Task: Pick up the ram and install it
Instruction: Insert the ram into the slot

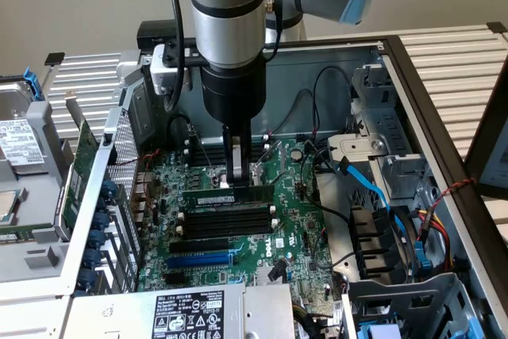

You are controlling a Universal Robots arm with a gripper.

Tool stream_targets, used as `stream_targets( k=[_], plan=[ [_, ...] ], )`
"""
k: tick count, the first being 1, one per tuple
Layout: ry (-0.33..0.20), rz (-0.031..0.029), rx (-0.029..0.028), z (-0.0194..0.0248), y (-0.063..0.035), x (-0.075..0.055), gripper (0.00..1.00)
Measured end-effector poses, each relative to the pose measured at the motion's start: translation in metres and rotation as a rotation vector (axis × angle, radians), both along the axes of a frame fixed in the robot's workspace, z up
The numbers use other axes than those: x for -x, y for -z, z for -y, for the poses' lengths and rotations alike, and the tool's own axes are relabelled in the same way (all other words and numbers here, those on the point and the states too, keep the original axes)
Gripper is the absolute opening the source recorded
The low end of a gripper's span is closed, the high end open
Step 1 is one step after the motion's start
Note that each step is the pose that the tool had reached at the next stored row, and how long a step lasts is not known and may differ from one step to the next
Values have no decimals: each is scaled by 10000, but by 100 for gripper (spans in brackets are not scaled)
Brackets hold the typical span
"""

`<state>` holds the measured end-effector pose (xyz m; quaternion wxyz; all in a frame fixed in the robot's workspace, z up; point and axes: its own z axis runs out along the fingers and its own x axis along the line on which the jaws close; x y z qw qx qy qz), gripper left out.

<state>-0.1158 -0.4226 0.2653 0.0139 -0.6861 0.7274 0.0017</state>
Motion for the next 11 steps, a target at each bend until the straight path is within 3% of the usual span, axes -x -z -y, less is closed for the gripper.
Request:
stream_targets(
  k=[11],
  plan=[
    [-217, -4, -1, -1, 47, 10, 12]
  ],
)
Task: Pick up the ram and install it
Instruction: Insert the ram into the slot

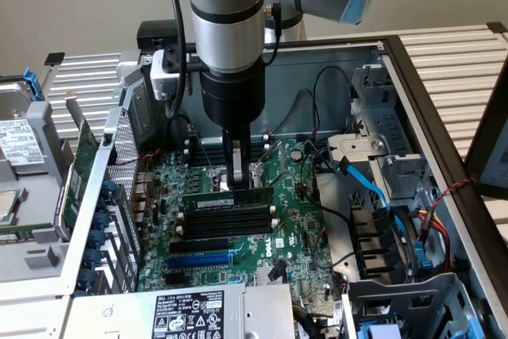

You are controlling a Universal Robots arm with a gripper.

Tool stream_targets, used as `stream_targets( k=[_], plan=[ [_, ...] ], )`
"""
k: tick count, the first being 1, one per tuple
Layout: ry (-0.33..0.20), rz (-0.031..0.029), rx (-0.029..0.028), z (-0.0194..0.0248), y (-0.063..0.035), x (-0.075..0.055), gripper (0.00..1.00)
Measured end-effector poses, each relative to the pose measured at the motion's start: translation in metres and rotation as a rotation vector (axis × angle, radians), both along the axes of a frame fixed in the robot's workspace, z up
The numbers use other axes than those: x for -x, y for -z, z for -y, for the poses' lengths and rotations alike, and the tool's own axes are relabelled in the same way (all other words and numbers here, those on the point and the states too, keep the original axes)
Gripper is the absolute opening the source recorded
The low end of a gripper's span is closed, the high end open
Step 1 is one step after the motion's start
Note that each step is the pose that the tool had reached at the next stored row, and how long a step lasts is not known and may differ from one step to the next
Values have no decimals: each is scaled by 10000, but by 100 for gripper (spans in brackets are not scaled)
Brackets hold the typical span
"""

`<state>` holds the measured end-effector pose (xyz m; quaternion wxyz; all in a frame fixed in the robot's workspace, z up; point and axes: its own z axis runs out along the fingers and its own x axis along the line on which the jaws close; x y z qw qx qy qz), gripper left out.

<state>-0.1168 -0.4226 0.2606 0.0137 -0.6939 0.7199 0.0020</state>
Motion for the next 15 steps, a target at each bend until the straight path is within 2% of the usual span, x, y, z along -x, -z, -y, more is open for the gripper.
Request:
stream_targets(
  k=[8, 13, 15],
  plan=[
    [-41, -53, 0, -3, 86, 0, 12],
    [-69, -70, -2, -26, 110, 0, 12],
    [-77, -98, 1, -27, 116, 1, 12]
  ],
)
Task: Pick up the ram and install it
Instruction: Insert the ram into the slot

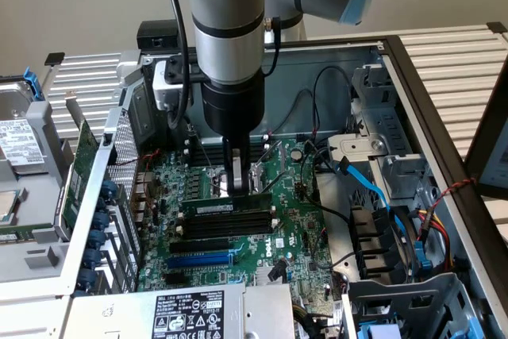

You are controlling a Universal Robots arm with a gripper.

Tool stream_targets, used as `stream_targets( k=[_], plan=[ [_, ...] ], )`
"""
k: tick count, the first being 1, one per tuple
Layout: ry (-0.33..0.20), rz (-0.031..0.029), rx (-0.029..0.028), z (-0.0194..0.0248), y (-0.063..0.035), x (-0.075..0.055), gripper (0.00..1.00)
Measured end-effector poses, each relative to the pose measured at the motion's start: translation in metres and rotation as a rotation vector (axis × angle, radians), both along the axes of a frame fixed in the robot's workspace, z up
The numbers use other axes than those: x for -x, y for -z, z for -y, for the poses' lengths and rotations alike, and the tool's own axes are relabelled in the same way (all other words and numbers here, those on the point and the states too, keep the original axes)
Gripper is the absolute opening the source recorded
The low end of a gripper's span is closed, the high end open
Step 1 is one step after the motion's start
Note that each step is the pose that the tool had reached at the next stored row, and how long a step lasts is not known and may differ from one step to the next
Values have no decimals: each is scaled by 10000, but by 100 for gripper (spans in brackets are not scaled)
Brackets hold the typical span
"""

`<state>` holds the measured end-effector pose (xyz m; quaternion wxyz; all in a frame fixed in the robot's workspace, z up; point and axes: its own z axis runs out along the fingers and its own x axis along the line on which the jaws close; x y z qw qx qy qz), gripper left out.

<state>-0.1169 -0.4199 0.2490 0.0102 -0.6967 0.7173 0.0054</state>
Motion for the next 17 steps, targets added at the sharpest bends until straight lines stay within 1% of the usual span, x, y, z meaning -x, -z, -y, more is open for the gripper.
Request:
stream_targets(
  k=[4, 7, 10, 14, 17],
  plan=[
    [-17, -90, 0, 0, 12, 1, 12],
    [-19, -124, 0, 1, 24, 0, 12],
    [-18, -137, 2, 2, 32, 0, 12],
    [-18, -137, 0, 6, 35, 0, 12],
    [-20, -137, -1, 21, 36, 0, 12]
  ],
)
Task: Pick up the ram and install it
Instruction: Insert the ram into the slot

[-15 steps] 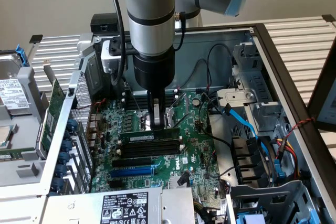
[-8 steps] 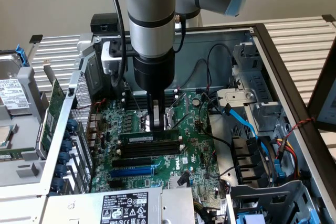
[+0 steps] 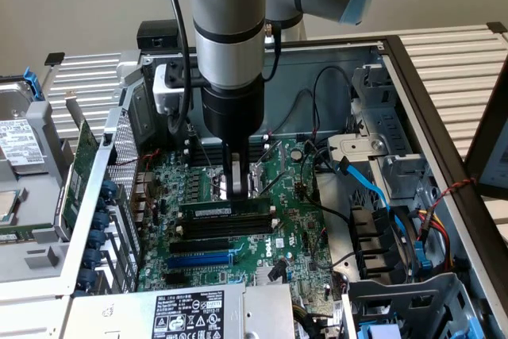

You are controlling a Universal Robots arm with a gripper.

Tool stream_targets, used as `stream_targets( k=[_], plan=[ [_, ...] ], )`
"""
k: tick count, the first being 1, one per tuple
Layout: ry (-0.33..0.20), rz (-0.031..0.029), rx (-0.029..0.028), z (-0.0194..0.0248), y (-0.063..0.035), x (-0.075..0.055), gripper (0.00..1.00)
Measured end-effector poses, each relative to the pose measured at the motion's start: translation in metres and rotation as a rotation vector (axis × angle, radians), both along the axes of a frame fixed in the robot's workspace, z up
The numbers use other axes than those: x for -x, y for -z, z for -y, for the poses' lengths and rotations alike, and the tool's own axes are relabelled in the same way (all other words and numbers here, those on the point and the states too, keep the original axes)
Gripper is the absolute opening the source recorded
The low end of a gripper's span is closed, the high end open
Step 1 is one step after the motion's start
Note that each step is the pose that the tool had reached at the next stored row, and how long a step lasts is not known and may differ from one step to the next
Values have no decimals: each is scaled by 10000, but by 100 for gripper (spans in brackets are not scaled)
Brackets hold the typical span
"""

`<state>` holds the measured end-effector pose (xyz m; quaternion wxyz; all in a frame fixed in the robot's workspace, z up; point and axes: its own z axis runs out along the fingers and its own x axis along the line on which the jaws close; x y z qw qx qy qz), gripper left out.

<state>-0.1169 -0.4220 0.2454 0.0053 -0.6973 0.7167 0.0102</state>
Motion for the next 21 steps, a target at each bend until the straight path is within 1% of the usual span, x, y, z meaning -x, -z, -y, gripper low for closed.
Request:
stream_targets(
  k=[9, 21],
  plan=[
    [1, -1, 2, 1, 49, 0, 12],
    [1, 1, -1, 1, 84, 0, 12]
  ],
)
